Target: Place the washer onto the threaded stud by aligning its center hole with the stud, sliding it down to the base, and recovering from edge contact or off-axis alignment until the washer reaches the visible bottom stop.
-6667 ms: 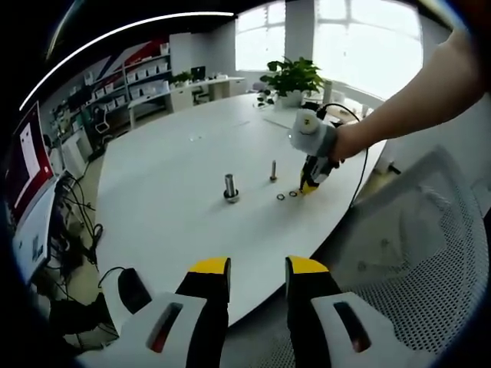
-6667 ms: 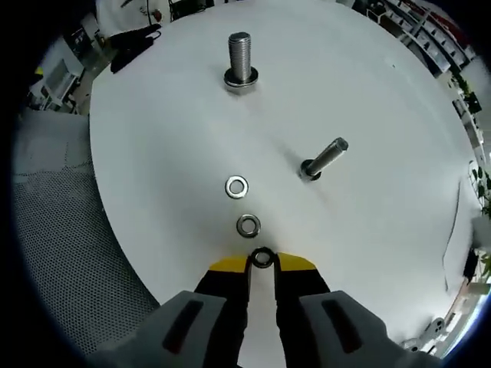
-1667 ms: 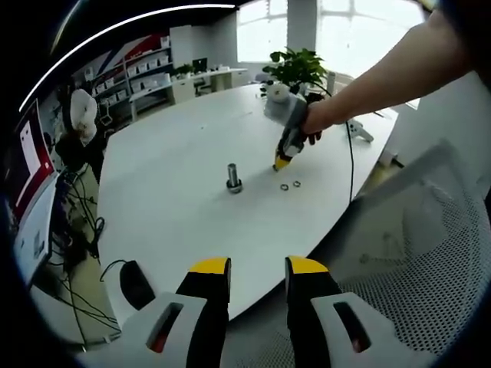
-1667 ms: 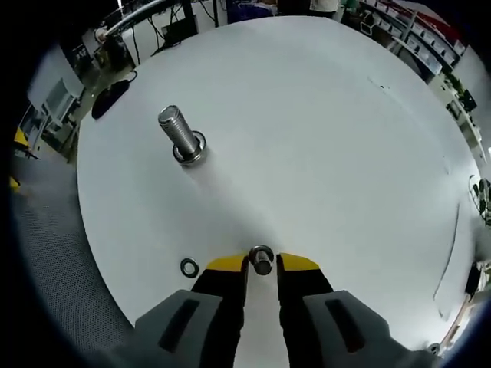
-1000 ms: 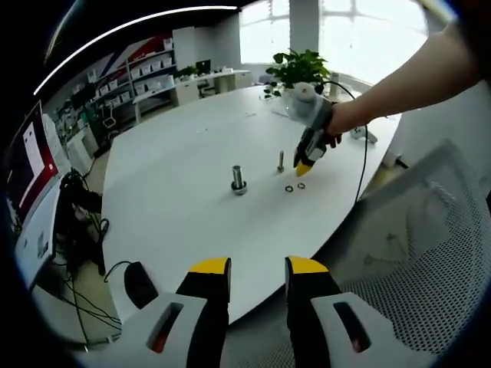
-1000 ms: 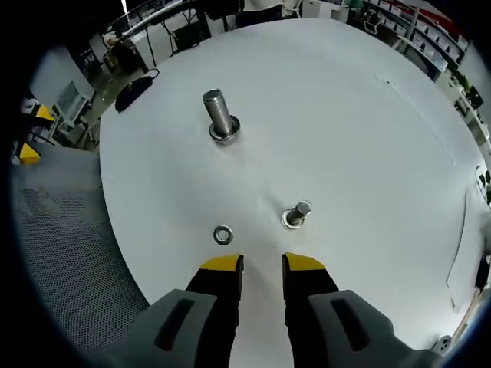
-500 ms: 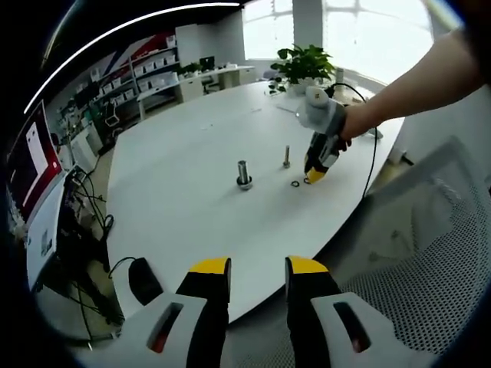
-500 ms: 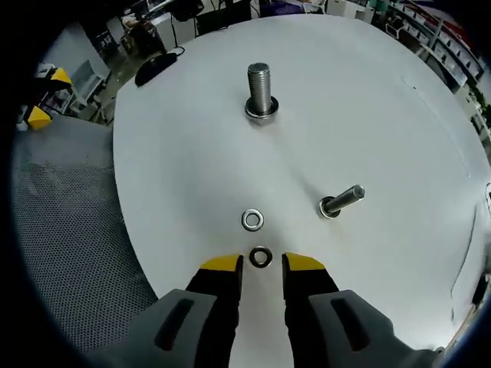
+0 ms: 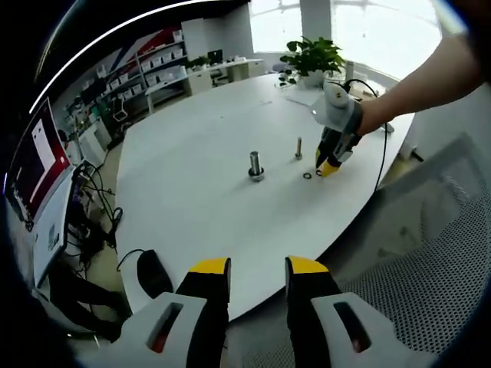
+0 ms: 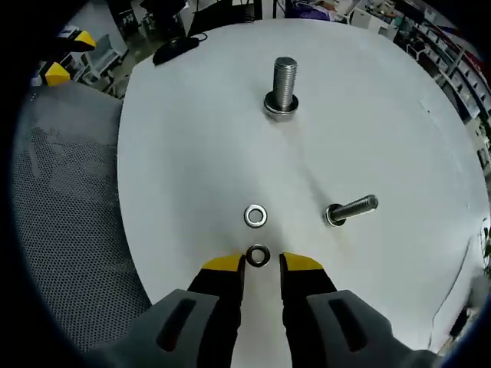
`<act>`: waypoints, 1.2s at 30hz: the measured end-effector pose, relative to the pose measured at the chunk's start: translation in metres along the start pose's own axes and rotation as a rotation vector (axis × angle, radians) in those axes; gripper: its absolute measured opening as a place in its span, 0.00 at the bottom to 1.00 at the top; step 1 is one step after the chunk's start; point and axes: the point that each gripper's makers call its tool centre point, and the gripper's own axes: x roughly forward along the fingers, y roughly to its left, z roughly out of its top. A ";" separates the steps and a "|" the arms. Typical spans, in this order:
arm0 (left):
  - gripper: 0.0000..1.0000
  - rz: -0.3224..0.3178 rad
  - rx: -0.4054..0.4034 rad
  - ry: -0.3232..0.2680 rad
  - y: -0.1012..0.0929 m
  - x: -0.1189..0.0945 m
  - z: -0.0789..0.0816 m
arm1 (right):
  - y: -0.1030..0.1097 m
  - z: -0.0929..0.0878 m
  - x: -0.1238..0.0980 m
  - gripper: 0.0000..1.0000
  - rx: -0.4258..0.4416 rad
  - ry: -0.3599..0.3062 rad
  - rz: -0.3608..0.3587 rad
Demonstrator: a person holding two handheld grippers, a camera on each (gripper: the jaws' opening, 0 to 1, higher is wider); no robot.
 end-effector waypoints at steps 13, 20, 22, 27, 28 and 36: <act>0.27 0.037 0.002 0.022 0.006 0.000 -0.003 | 0.004 0.002 0.001 0.16 -0.108 0.020 0.033; 0.26 0.056 0.003 0.038 0.010 0.000 -0.006 | 0.005 0.003 0.003 0.15 -0.168 0.092 0.036; 0.26 0.058 0.004 0.037 0.010 0.000 -0.006 | 0.004 0.003 0.004 0.15 -0.164 0.102 0.038; 0.25 0.067 0.004 0.044 0.012 0.000 -0.007 | 0.003 0.002 0.003 0.14 -0.160 0.091 0.044; 0.25 0.069 0.000 0.040 0.012 -0.001 -0.007 | 0.003 0.002 0.003 0.14 -0.159 0.078 0.045; 0.25 0.085 -0.012 0.028 0.016 -0.002 -0.005 | 0.003 0.002 0.000 0.13 -0.088 -0.013 0.051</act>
